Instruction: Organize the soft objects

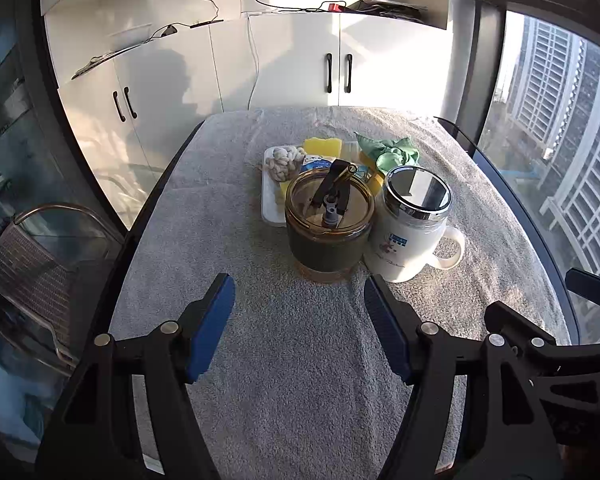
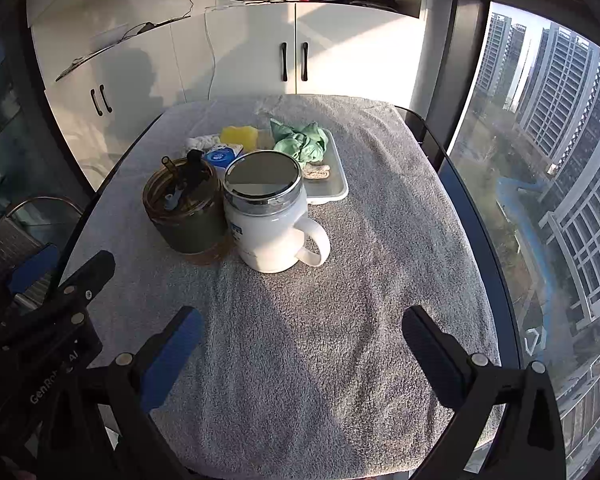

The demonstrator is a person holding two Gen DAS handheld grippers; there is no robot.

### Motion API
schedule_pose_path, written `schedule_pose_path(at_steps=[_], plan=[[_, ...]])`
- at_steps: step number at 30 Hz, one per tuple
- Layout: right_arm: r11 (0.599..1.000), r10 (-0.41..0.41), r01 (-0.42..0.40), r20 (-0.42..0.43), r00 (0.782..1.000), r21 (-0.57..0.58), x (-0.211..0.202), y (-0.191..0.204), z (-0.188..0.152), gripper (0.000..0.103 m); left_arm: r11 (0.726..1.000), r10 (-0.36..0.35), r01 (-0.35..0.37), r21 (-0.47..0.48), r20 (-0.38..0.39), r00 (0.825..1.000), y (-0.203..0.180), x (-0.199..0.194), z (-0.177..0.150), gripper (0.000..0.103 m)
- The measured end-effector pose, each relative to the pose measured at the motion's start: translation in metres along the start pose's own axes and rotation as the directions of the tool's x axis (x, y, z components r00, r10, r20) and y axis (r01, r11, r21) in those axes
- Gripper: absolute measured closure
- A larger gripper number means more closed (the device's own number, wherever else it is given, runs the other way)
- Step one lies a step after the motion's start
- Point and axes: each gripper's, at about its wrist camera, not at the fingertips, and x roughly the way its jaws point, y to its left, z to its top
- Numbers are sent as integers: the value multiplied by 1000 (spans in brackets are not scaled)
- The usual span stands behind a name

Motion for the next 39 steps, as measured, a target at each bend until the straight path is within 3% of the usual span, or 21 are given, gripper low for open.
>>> schedule_pose_path(at_steps=[39], plan=[[1000, -3, 3, 20, 1000, 2, -2, 2, 0, 0, 1000, -13, 13, -4, -5, 1000, -1, 1, -1, 37]])
